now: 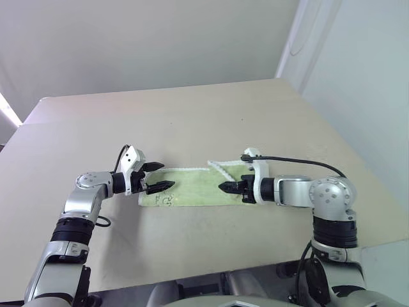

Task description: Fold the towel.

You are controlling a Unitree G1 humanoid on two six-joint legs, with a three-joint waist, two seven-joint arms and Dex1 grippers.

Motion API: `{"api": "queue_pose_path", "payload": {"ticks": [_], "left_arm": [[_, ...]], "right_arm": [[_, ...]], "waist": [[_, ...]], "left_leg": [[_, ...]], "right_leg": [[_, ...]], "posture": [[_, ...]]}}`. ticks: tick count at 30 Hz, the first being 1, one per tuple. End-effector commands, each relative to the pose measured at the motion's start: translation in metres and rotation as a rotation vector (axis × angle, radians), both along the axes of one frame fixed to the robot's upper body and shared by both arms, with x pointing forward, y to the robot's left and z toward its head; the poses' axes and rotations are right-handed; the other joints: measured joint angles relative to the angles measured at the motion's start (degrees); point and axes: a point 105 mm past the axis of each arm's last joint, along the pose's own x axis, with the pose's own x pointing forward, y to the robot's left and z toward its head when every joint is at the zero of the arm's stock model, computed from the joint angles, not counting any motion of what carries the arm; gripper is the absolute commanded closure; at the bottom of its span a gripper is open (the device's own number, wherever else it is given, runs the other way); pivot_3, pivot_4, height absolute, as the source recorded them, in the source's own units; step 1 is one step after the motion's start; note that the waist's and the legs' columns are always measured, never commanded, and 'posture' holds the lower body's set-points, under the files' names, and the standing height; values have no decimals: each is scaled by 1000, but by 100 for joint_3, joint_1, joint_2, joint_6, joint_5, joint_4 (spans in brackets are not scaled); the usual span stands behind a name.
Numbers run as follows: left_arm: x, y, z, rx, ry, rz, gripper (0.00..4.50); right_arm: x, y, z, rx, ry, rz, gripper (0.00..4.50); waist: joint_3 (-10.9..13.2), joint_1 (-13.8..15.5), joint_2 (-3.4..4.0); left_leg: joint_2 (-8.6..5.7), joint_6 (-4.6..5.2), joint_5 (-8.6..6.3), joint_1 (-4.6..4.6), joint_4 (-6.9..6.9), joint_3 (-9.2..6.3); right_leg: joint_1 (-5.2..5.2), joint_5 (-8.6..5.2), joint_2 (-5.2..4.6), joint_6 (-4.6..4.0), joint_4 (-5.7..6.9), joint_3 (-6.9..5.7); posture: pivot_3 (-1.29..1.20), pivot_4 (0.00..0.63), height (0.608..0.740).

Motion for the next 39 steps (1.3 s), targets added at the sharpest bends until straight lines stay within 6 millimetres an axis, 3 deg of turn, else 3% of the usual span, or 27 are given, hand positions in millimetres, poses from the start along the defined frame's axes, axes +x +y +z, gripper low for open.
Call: {"api": "queue_pose_path", "payload": {"ticks": [1,3,6,12,16,20,23,27,30,33,39], "left_arm": [[3,-2,15,-6,-56,-8,0],[3,-2,15,0,-57,-4,0],[3,-2,15,-5,-57,2,0],[0,-3,10,42,-60,-14,0],[1,-4,15,3,-54,-3,0],[1,5,14,35,-56,15,0],[0,10,13,44,-52,29,0],[-1,13,15,40,-53,39,0],[-2,16,16,48,-53,42,0],[-4,19,16,75,-53,31,0],[-3,31,33,20,-36,74,0]], "right_arm": [[5,7,7,12,-50,9,4471],[3,11,8,22,-61,32,4471],[-1,16,11,34,-79,64,3733],[-10,25,25,78,-135,152,1662],[-2,18,43,135,-201,118,288],[10,-4,61,130,-367,32,288],[20,-18,51,14,-474,-26,288],[23,-18,28,-14,-509,-21,288],[17,-2,4,-73,-532,78,288],[27,8,-11,-106,-542,64,288],[43,-4,-50,-352,-587,48,288]], "waist": [[0,-1,0],[0,-1,0],[0,-5,0],[0,-6,0],[0,-2,-1],[0,12,-1],[-2,4,-3],[-2,-17,-3],[-2,-13,-4],[-3,-12,-6],[-8,-1,-15]], "left_leg": [[0,0,0,1,0,0],[0,0,0,2,0,0],[1,0,0,3,0,-2],[1,0,0,3,0,-2],[1,0,0,3,1,-2],[-1,0,0,2,1,-2],[-1,0,0,2,-1,-1],[0,0,0,5,-4,1],[0,0,0,9,-2,2],[0,-1,0,12,0,1],[-2,-1,1,9,3,1]], "right_leg": [[0,0,0,0,0,0],[0,-1,1,0,1,-1],[0,-1,2,1,1,-2],[0,0,2,1,2,-2],[0,0,2,1,2,-2],[1,0,1,1,1,-3],[1,-1,1,2,-2,-3],[1,-1,3,1,-4,-1],[2,-1,3,0,2,0],[4,-3,4,-5,6,0],[5,-1,0,-4,4,0]], "posture": [[0,0,712],[0,0,712],[0,0,712],[0,0,712],[0,0,712],[0,0,712],[0,0,712],[0,0,712],[0,0,712],[0,0,712],[0,0,712]]}}
